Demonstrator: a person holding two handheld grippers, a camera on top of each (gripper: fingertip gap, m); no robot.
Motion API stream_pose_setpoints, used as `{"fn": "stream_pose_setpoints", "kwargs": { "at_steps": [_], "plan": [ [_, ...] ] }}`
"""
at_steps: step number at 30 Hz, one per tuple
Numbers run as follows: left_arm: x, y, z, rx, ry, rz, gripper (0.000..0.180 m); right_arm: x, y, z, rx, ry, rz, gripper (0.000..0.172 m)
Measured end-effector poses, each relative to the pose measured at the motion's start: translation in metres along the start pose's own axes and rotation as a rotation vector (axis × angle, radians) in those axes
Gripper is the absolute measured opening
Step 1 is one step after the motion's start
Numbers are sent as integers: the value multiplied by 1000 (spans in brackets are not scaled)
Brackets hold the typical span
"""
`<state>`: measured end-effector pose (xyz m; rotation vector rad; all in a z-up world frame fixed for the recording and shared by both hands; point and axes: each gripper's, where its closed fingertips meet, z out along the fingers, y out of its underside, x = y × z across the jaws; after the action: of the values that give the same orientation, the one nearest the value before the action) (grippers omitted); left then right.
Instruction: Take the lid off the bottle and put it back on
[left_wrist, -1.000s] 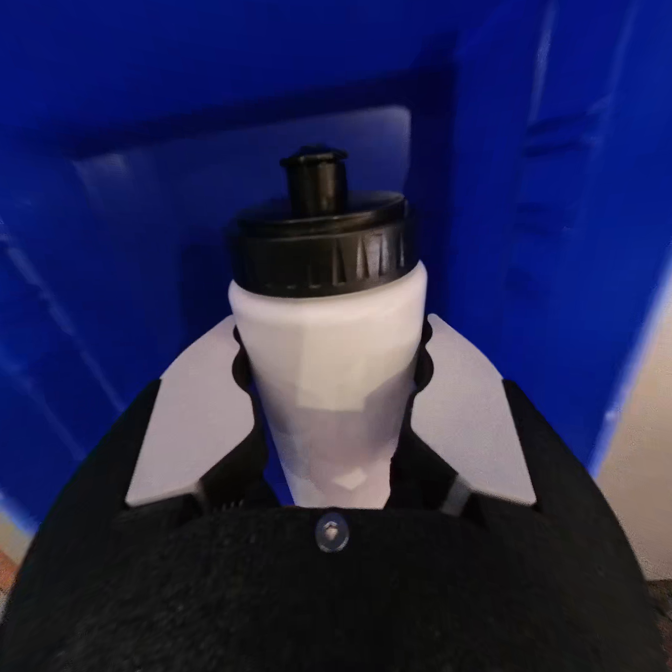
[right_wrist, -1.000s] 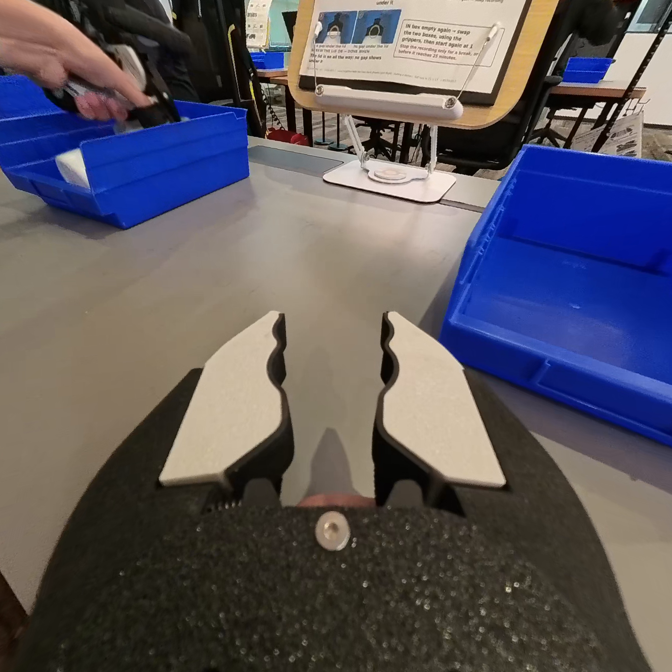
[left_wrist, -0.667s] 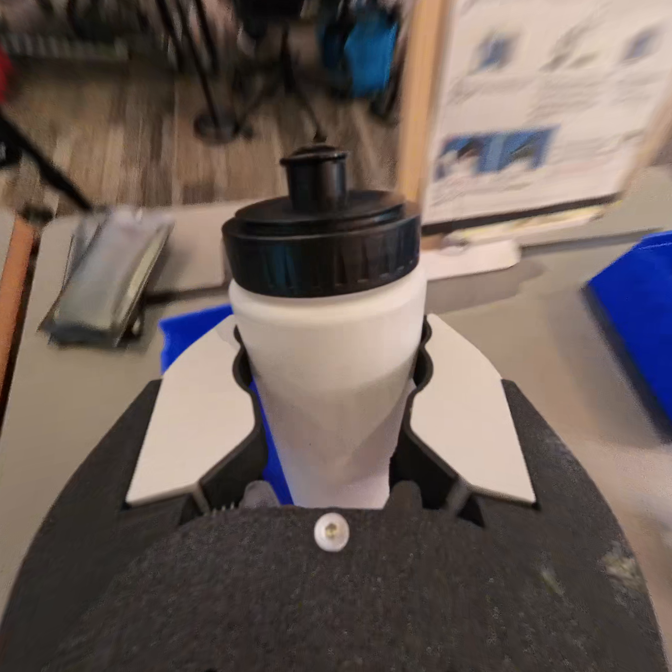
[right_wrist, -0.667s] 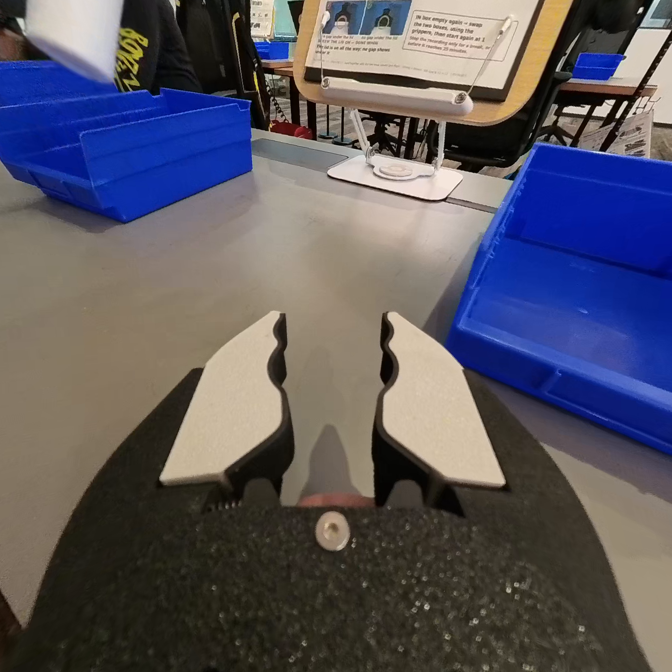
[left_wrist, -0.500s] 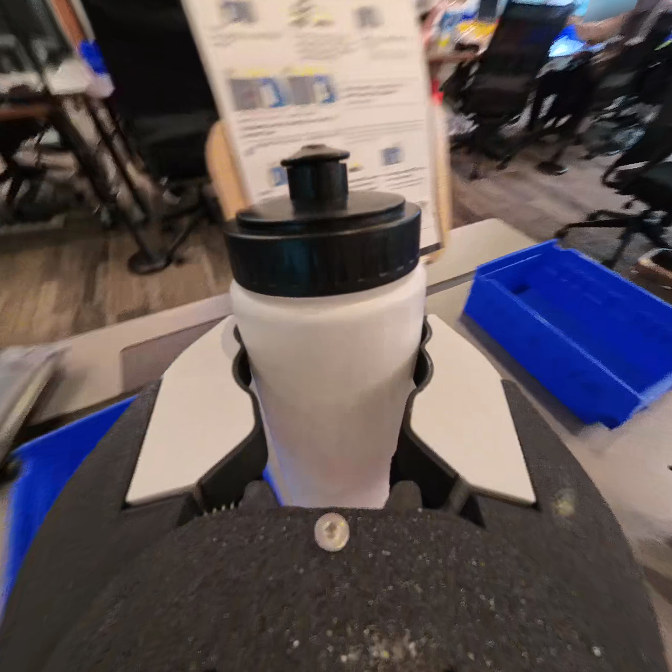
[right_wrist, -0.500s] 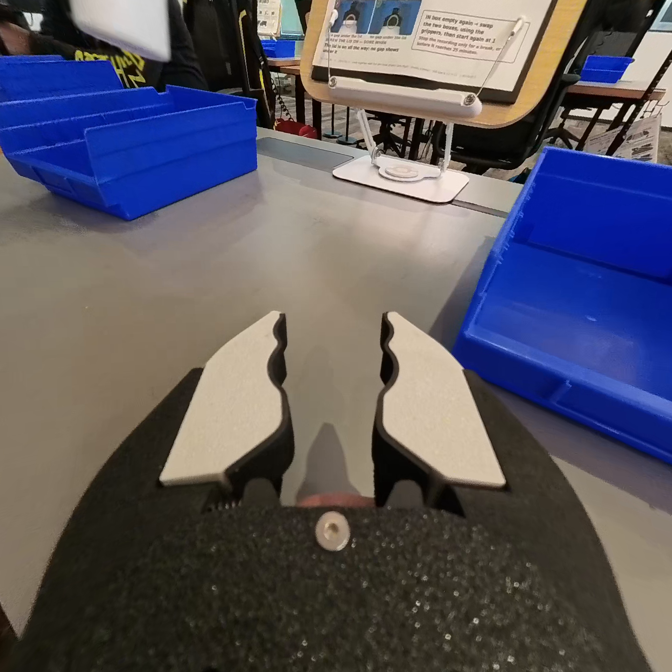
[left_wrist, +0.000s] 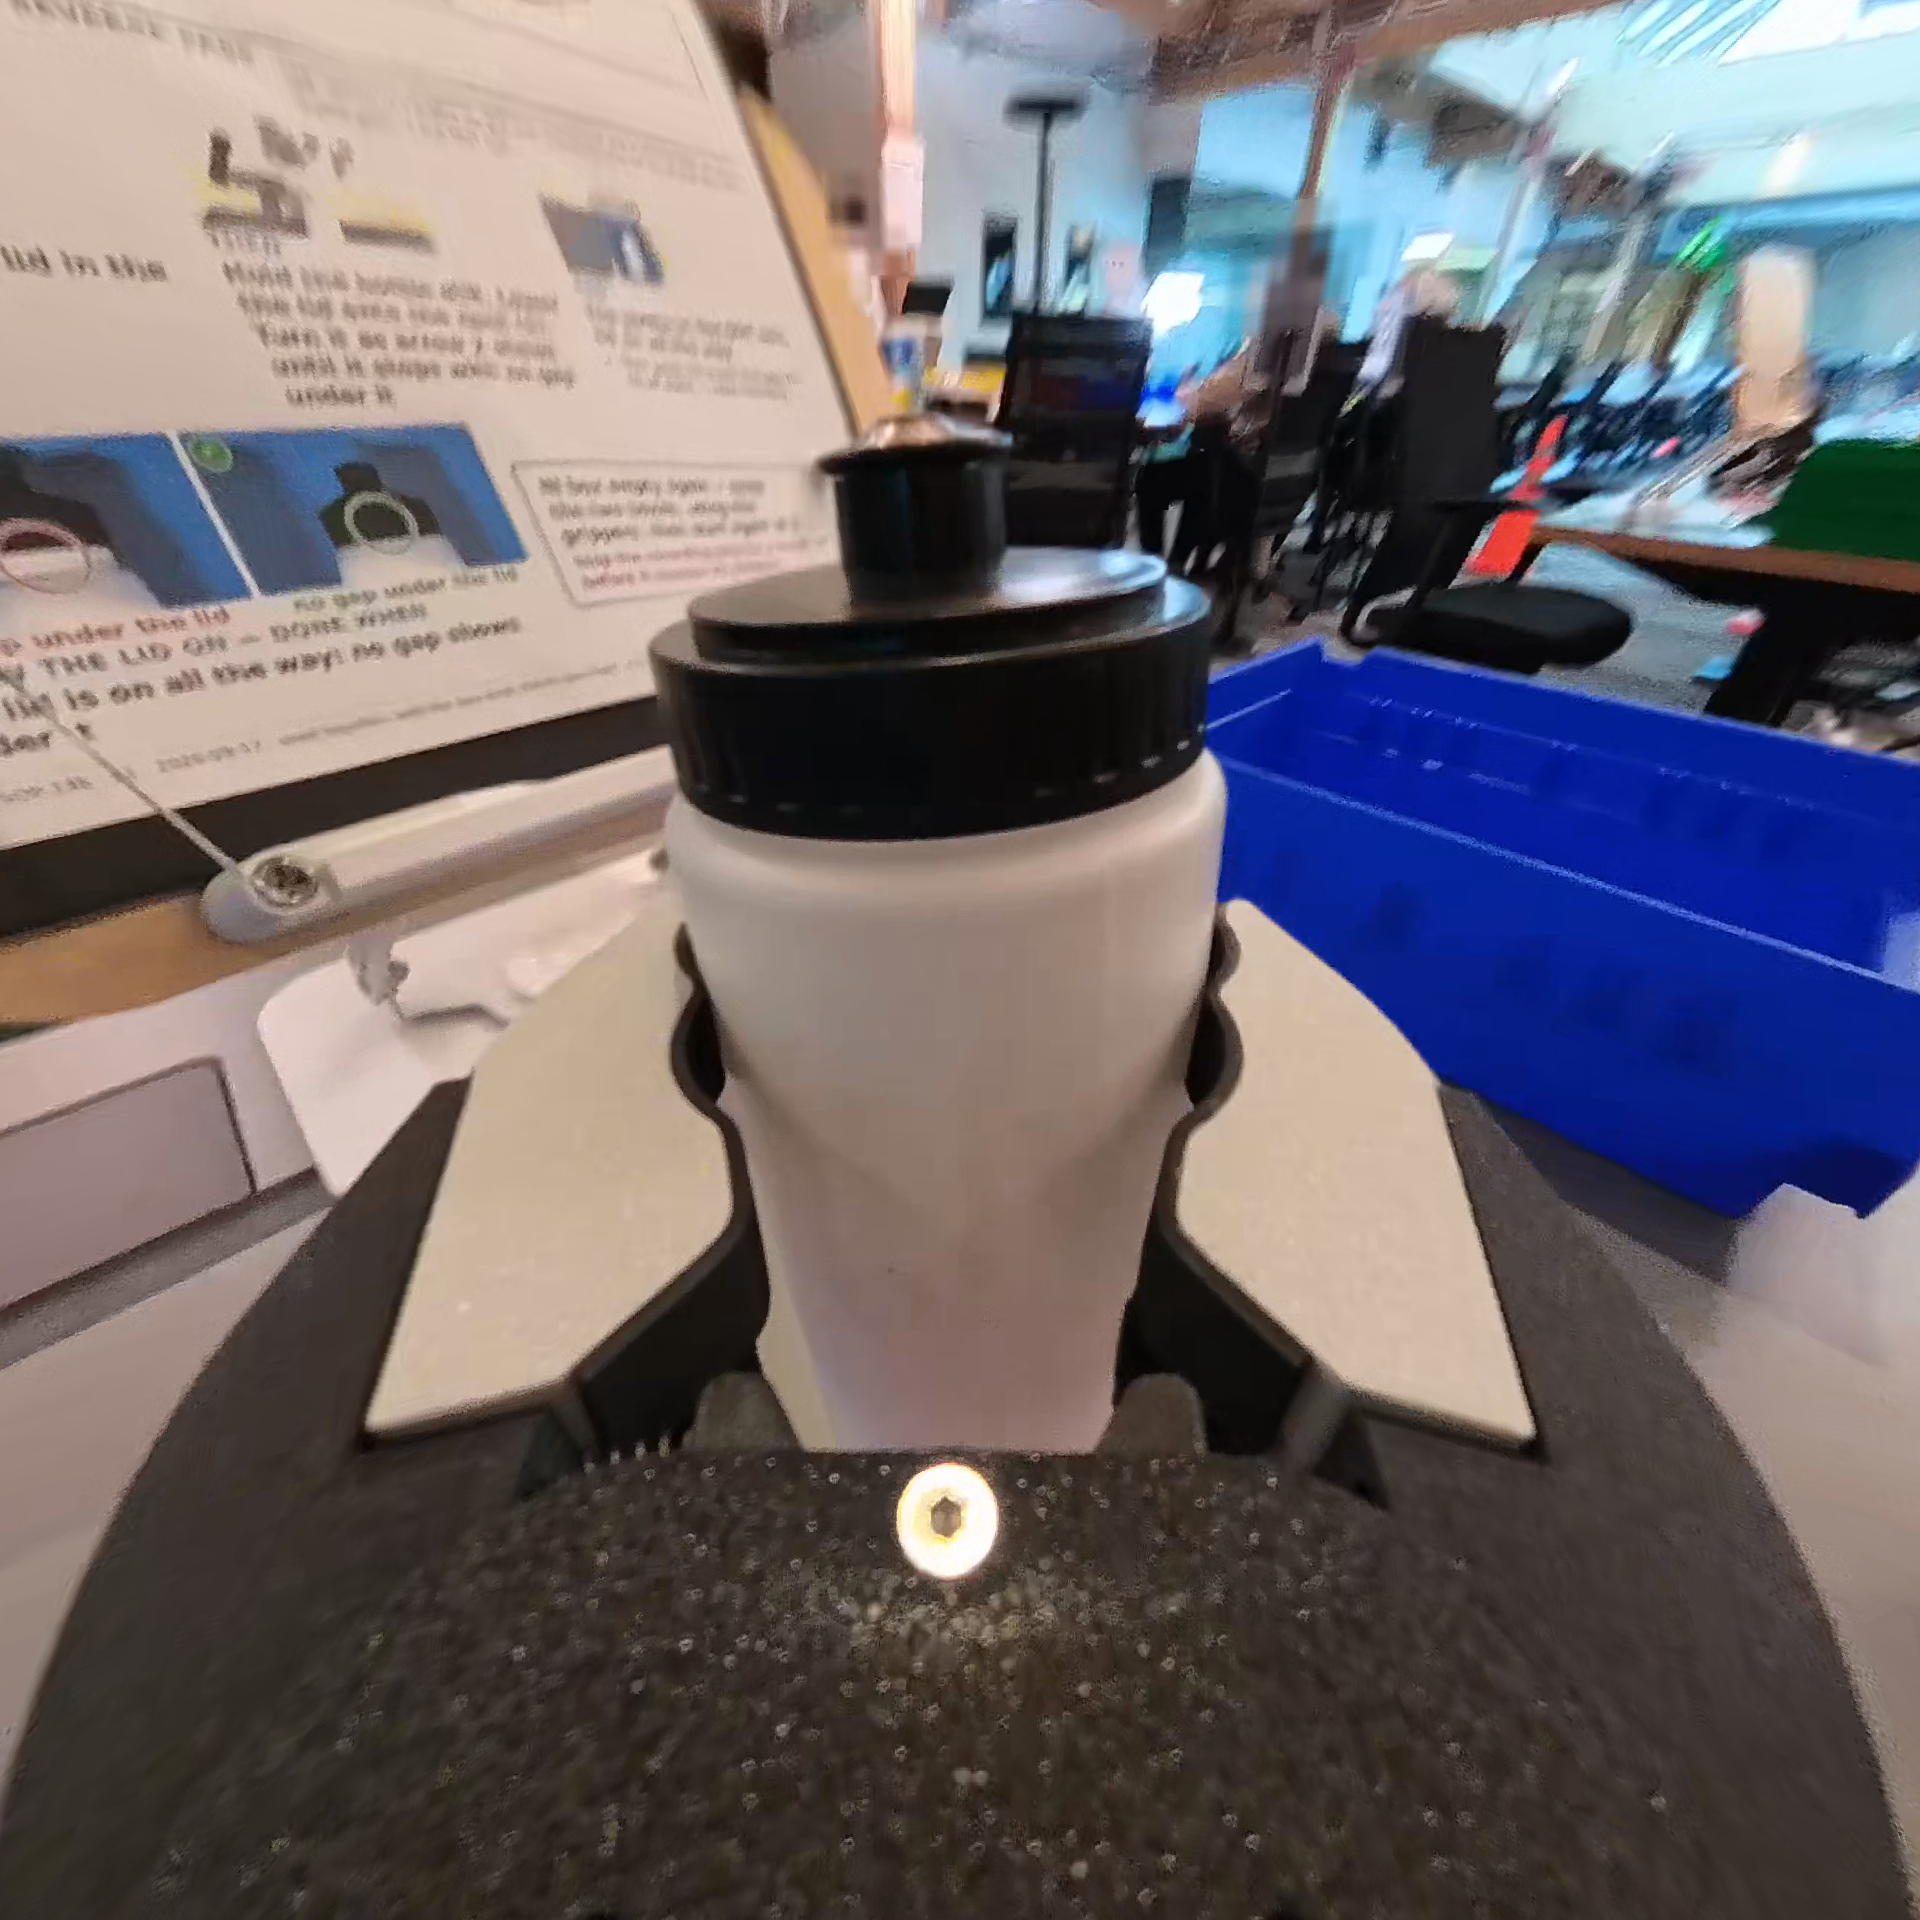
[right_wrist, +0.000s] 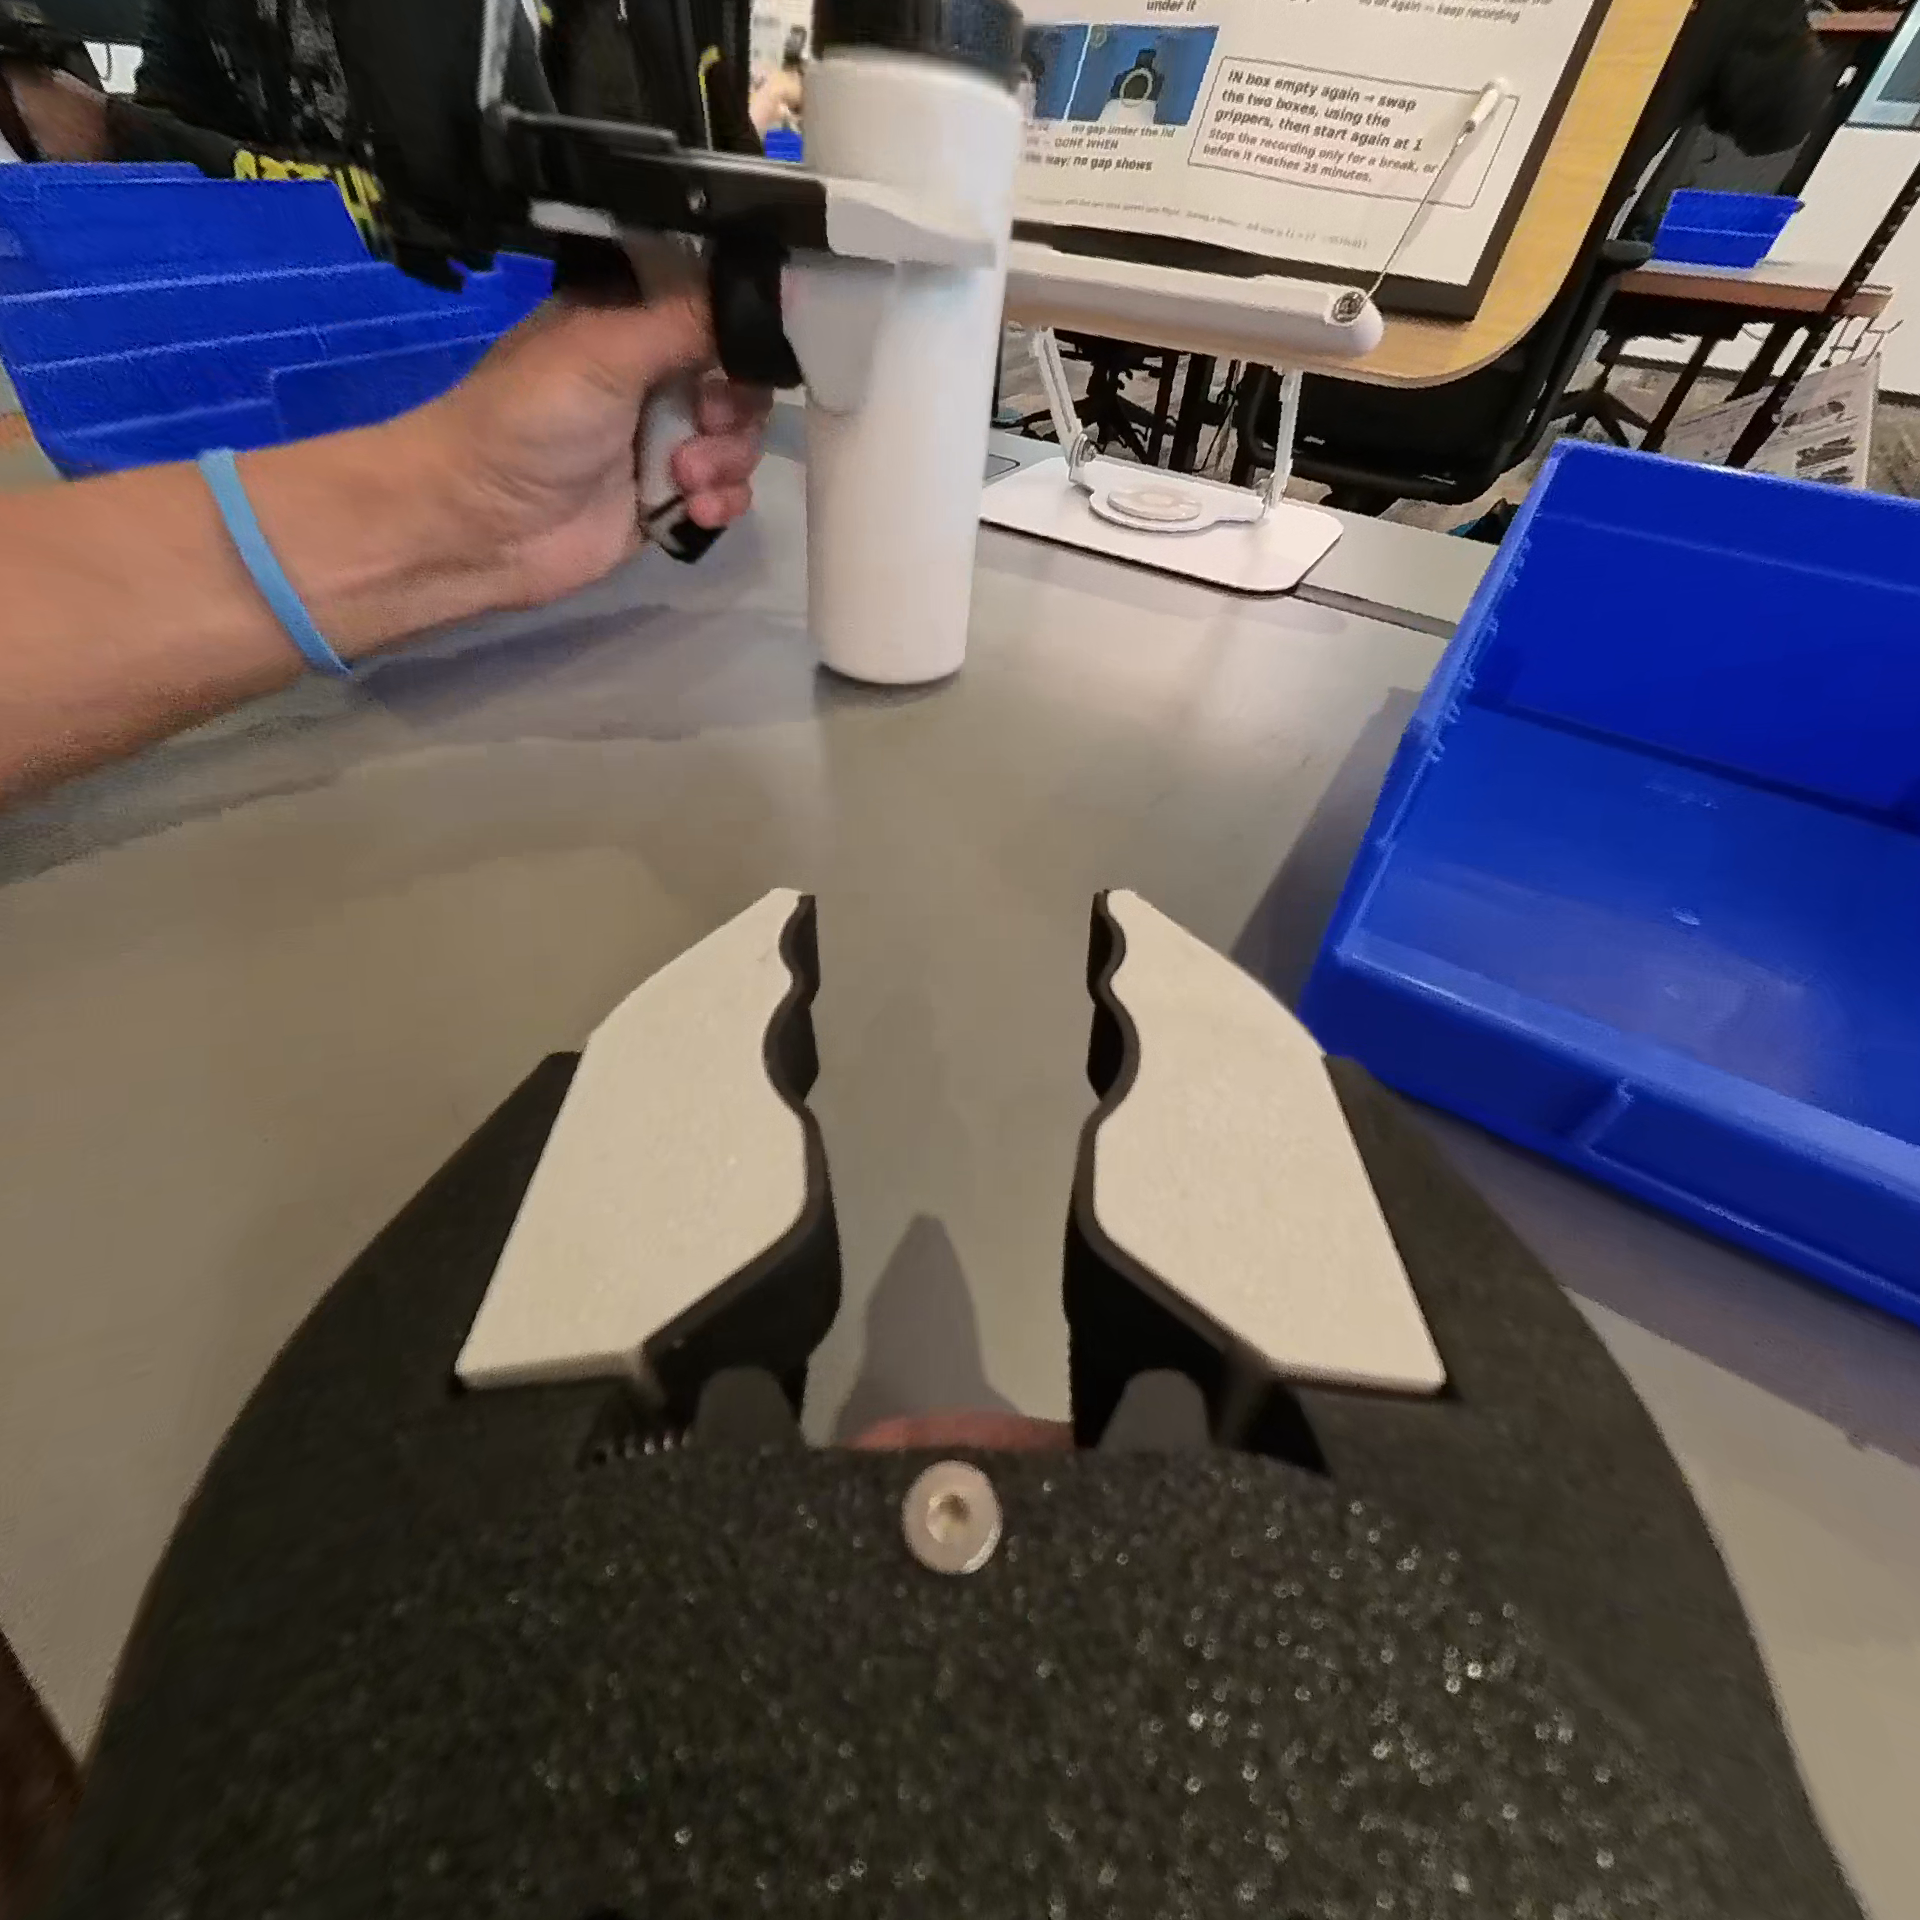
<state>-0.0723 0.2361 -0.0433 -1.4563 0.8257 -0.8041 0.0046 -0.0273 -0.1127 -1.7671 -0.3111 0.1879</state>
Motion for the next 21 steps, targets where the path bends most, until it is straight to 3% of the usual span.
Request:
{"fn": "stream_pose_setpoints", "kwargs": {
  "at_steps": [9, 12, 14, 16, 21],
  "plan": [
    [14, 3, 0, 7, 108, 75, 88, -4, -7, 4, -21, -62, 62, 56],
    [18, 3, -2, 19, 132, 56, 88, -4, -30, 21, -53, -110, 22, 74],
    [19, 4, -3, 23, 138, 50, 87, -1, -49, 40, -125, -133, -67, 74],
    [19, 4, -3, 23, 139, 50, 87, 1, -74, 64, -229, -168, -159, 90],
    [20, 4, -5, 25, 131, 44, 87, -12, -142, 135, -486, -321, -233, 93]
  ]
}}
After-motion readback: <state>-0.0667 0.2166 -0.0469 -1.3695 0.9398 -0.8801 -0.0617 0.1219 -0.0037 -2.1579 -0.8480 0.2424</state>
